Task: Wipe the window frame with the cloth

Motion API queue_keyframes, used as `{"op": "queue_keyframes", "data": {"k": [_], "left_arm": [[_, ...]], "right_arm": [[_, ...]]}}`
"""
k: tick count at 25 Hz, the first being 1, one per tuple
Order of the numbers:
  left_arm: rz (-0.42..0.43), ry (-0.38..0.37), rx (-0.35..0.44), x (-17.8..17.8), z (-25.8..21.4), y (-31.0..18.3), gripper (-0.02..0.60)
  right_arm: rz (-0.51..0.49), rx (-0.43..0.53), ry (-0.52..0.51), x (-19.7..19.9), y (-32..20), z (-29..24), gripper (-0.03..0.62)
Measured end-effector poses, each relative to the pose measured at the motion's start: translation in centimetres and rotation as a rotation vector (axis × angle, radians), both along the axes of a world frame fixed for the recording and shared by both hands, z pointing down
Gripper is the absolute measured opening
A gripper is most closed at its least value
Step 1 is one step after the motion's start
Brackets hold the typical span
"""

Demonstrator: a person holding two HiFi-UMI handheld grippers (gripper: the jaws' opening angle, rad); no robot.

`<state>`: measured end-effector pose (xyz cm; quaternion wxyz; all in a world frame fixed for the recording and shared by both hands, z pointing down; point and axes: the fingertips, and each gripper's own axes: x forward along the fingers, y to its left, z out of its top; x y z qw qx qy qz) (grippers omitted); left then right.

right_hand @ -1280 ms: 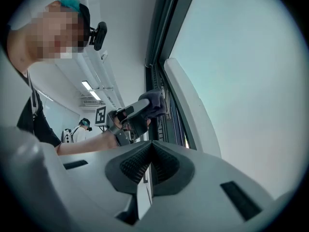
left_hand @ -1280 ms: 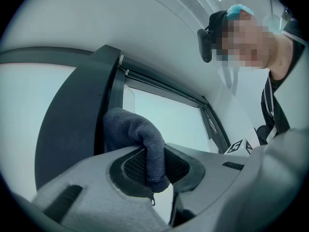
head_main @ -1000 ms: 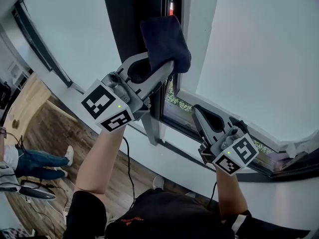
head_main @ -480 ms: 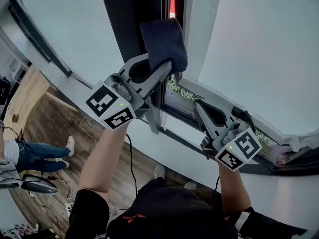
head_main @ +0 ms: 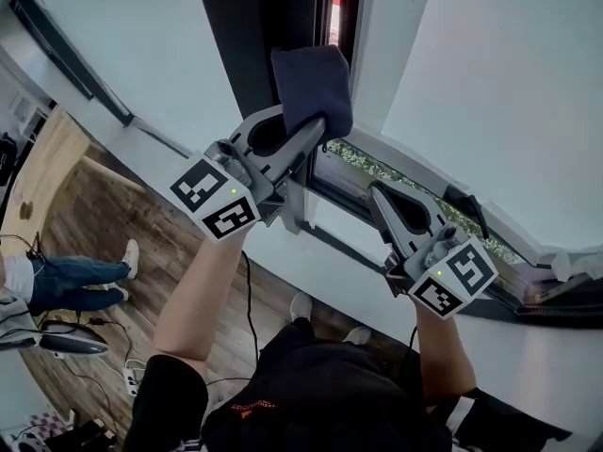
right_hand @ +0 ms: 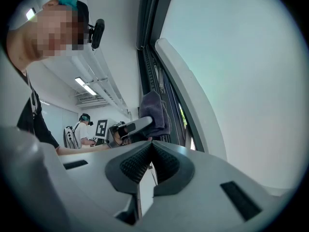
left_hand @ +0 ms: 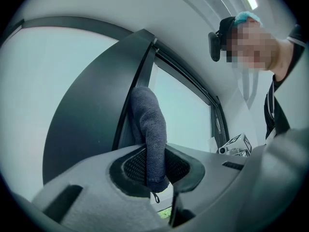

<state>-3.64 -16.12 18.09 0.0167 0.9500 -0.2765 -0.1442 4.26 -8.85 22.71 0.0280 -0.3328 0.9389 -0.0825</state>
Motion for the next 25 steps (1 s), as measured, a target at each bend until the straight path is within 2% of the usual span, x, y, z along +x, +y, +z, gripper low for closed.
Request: {"op": "queue_keyframes", "data": {"k": [12,25], "left_arm": [[0.001,-0.021,-0.13,0.4,6.9,-0.6,0.061],[0.001,-0.042,-0.236,0.4,12.9,-0.6,0.061]], "right_arm": [[0.02,-0.058,-0.001,0.7,-0.2,2.7,0.003],[0.022,-0.129,-0.008,0.7,-0.1,6.1,0.003]]}}
